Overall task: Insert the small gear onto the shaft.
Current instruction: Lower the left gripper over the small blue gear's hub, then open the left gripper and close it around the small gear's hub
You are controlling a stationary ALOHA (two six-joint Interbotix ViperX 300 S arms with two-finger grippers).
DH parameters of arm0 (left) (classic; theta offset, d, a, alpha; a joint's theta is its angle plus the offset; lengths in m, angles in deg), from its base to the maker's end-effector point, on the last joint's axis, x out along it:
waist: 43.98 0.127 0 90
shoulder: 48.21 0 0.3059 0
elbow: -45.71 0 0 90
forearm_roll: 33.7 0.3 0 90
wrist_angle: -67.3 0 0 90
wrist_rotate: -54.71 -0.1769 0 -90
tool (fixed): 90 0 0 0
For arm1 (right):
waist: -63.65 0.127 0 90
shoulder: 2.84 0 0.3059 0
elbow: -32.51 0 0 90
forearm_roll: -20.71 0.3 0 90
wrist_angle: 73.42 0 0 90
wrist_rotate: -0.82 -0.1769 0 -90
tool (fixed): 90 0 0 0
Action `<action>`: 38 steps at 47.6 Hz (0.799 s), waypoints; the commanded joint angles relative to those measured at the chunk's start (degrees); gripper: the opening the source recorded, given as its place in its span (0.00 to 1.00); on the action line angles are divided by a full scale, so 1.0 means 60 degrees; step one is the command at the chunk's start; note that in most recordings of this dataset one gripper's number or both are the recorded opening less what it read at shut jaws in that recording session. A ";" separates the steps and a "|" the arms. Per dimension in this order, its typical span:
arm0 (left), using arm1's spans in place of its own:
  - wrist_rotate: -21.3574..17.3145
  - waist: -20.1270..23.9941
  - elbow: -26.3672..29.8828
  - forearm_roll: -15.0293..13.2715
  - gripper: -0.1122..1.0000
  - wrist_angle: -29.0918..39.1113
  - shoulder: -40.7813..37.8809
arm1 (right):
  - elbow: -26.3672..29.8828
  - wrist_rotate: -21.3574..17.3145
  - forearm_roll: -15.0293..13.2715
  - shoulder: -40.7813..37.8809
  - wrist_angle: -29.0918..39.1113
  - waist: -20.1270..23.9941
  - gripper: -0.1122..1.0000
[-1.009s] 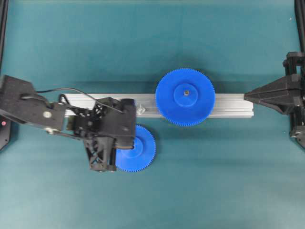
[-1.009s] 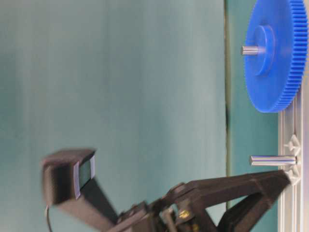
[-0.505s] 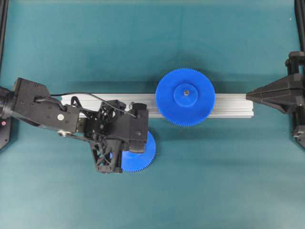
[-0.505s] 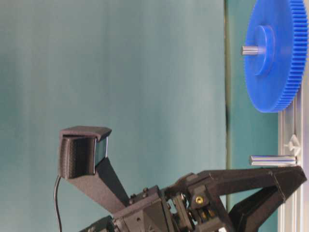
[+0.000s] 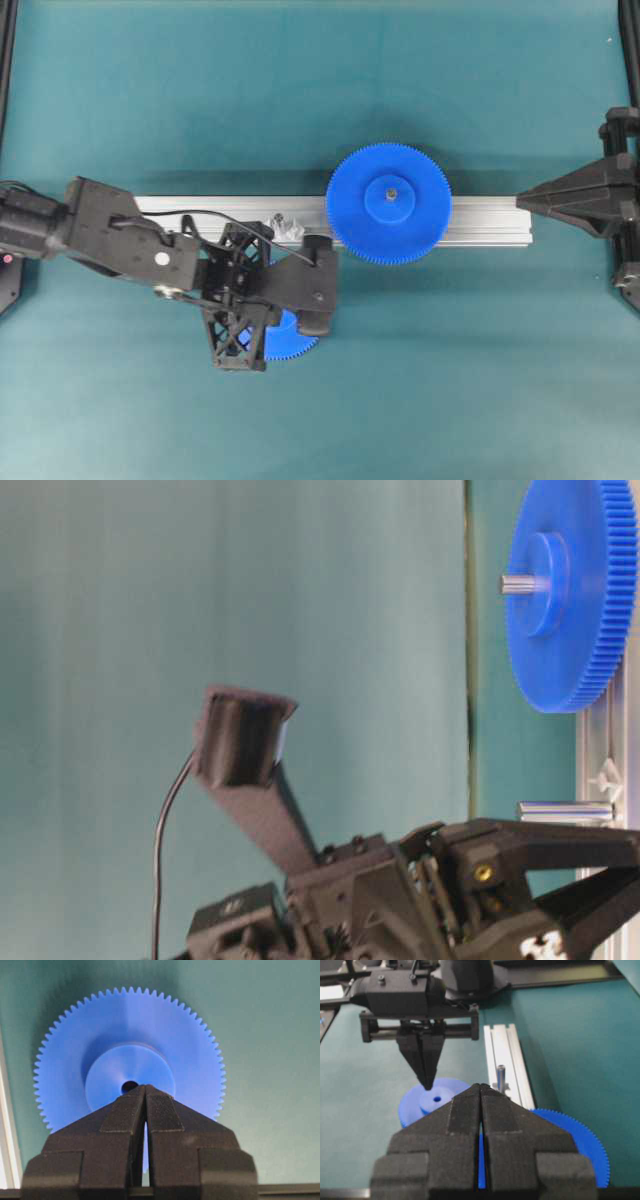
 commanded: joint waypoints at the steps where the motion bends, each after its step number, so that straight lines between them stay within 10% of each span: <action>1: -0.0015 -0.0044 0.0337 0.0029 0.08 0.0132 0.0073 | 0.0088 -0.0117 0.0015 -0.0059 -0.0029 -0.0015 0.09; 38: -0.0161 -0.0044 0.0615 0.0073 0.08 0.0879 -0.0073 | 0.0088 -0.0117 0.0015 -0.0044 -0.0044 -0.0073 0.09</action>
